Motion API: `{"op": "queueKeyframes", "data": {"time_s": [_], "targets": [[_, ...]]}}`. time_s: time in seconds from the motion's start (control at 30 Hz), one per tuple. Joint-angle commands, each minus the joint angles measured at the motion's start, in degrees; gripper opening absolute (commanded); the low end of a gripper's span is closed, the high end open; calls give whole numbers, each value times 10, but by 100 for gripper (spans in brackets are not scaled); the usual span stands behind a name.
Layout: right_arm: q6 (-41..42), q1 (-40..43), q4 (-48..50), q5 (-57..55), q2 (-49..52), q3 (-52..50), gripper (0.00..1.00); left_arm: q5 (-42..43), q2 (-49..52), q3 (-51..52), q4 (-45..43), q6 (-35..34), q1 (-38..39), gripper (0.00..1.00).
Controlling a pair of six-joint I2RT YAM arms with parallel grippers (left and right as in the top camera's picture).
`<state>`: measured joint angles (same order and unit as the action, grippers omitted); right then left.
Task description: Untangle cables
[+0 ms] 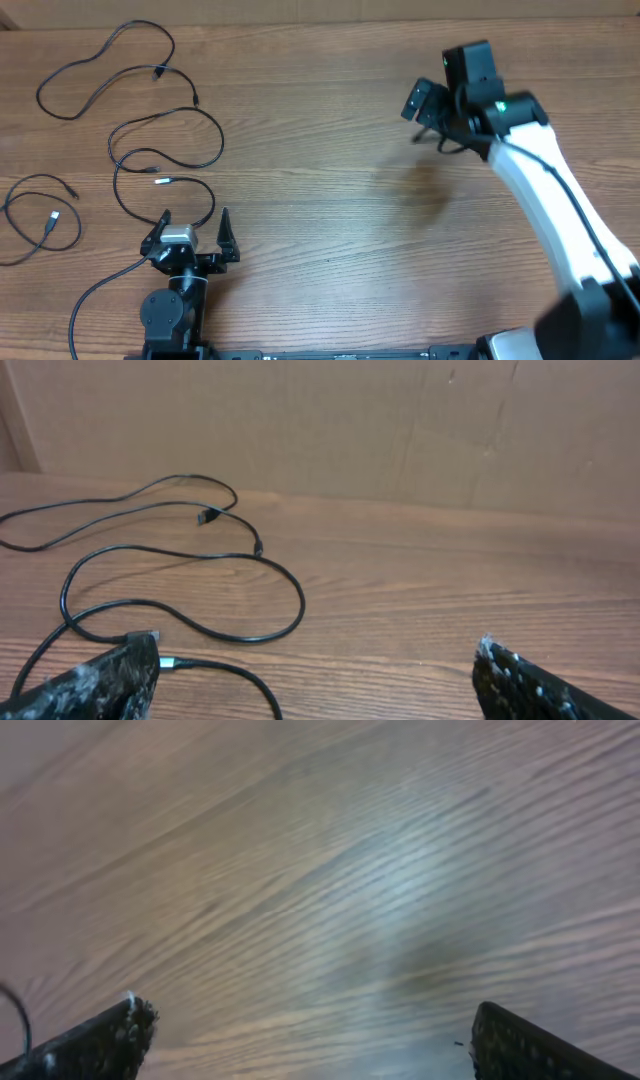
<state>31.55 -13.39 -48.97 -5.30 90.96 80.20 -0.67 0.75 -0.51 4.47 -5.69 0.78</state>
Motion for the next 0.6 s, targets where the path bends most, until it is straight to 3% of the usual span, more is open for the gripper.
{"op": "queueKeyframes", "data": {"time_s": [0.0,0.2,0.57], "targets": [[-47,4,30,-6,-92,-89,100,7,-5,3,0,-6,3,100],[-94,4,110,-6,-263,-271,100,7,-5,3,0,-6,3,100],[-162,15,220,-6,-544,-469,100,7,-5,2,0,-6,3,99]]}}
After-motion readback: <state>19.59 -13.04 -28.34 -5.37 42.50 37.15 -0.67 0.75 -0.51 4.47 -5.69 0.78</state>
